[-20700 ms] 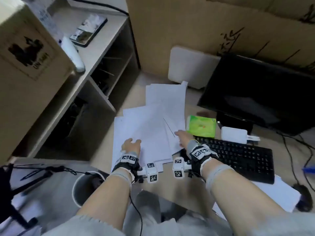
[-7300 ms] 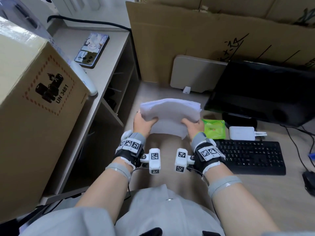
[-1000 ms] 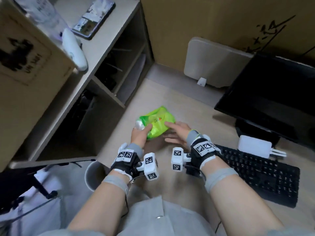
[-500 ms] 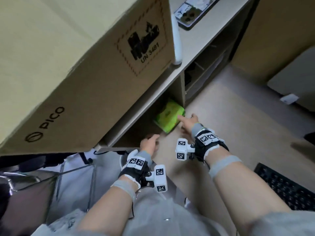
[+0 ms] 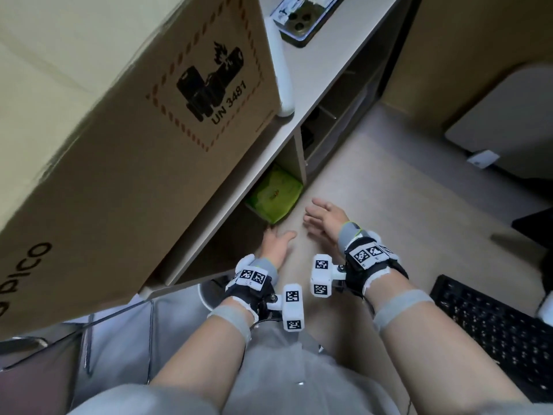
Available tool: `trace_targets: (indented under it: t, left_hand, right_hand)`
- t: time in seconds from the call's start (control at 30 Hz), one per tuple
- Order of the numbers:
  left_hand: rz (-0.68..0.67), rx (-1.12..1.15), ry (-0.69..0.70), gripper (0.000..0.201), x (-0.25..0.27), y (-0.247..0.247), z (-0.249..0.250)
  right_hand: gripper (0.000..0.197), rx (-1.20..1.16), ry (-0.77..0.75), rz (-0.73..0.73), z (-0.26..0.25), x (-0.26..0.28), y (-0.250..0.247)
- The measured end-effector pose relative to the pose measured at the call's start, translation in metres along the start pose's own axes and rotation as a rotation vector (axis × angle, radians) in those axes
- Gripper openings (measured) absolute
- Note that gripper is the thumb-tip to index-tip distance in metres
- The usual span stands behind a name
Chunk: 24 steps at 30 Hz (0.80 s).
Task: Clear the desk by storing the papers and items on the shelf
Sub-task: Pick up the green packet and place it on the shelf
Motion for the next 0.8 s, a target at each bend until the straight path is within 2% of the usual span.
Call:
trace_targets:
  t: [0.2, 0.3, 0.37, 0.5, 0.57, 0.67, 0.8]
  left_hand:
    - [0.008, -0.089, 0.056, 0.093, -0.003, 0.016, 0.024]
    - [0.052, -0.095, 0.018, 0.071, -0.005, 0.011, 0.021]
    - [0.071, -0.095, 0.001, 0.066, -0.004, 0.001, 0.016]
    - [0.121, -0.156, -0.091, 0.082, 0.0, -0.021, 0.01]
    - [0.127, -0.178, -0.108, 0.081, -0.001, -0.029, 0.008]
    - [0.167, -0.132, -0.089, 0.068, -0.004, -0.031, 0.007]
    - [0.141, 0.022, 0.006, 0.1, -0.008, -0.002, -0.006]
  right_hand:
    - [0.043, -0.03, 0.018, -0.01, 0.001, -0.006, -0.016]
    - [0.038, -0.02, 0.026, -0.048, -0.005, -0.015, -0.003]
    - [0.031, -0.015, 0.048, -0.1, -0.008, -0.024, 0.015]
    - [0.027, -0.009, 0.068, -0.114, -0.008, -0.043, 0.043]
    - [0.028, 0.019, 0.051, -0.129, -0.009, -0.045, 0.045]
    - [0.051, -0.002, 0.032, -0.126, -0.006, -0.035, 0.035]
    - [0.049, -0.046, 0.017, -0.05, 0.0, -0.001, -0.012]
Point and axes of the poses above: each hand's wrist, its own x-axis away from the middle knuckle, its own y-axis out of the palm, z = x × y, the point moved 2 cm from there along -x, towards the middle knuckle, and after that the axes turned 5 degrees about -x, right-handed, at the moved point
